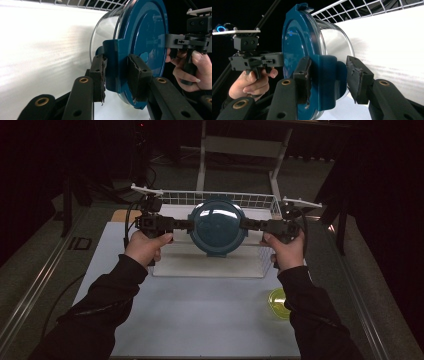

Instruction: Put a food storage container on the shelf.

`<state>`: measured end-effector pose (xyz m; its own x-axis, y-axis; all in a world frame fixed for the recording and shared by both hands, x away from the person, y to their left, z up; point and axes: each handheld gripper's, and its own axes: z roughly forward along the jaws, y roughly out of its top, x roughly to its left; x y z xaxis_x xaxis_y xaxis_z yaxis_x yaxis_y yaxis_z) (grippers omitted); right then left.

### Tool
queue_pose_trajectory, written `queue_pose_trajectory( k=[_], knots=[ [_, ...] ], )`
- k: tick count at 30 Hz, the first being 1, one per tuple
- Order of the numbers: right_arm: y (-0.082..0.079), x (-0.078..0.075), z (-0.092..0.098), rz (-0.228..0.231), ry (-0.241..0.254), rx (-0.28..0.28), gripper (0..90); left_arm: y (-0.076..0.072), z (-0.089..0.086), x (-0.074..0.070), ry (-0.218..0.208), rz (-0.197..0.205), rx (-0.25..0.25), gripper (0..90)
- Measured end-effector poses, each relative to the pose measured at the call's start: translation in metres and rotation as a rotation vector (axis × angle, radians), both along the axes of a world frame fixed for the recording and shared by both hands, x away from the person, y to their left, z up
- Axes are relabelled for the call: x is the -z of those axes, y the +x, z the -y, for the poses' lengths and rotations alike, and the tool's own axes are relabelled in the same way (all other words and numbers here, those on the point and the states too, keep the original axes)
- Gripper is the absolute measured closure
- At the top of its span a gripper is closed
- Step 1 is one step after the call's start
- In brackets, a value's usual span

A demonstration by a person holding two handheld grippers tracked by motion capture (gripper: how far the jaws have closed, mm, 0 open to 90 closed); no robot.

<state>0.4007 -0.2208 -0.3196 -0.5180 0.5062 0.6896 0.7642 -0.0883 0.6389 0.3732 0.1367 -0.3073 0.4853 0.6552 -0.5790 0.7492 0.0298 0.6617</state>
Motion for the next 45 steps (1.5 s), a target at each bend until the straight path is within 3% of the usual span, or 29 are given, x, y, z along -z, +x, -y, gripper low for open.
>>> queue_pose_trajectory(
  k=[13, 21, 26, 33, 34, 45],
  knots=[
    [0.021, 0.008, 0.003, -0.086, 0.051, 0.022, 55.8, 0.015, 0.0, 0.004, -0.036, -0.025, -0.002, 61.9],
    [0.029, 0.011, 0.002, -0.121, 0.051, 0.032, 54.4, 0.026, -0.002, 0.011, -0.076, -0.044, -0.017, 58.0],
    [0.036, 0.012, 0.001, -0.129, 0.022, 0.046, 52.2, 0.032, -0.002, 0.017, -0.088, -0.03, -0.036, 53.5],
    [0.035, 0.004, -0.005, -0.073, -0.075, 0.075, 51.2, 0.033, 0.001, 0.015, -0.055, 0.02, -0.038, 53.7],
    [0.033, 0.001, -0.007, -0.048, -0.105, 0.082, 50.1, 0.032, 0.002, 0.015, -0.054, 0.026, -0.037, 53.7],
    [0.017, -0.017, -0.006, 0.057, -0.164, 0.104, 44.0, 0.018, -0.005, 0.01, -0.031, 0.087, -0.037, 50.8]
  ],
)
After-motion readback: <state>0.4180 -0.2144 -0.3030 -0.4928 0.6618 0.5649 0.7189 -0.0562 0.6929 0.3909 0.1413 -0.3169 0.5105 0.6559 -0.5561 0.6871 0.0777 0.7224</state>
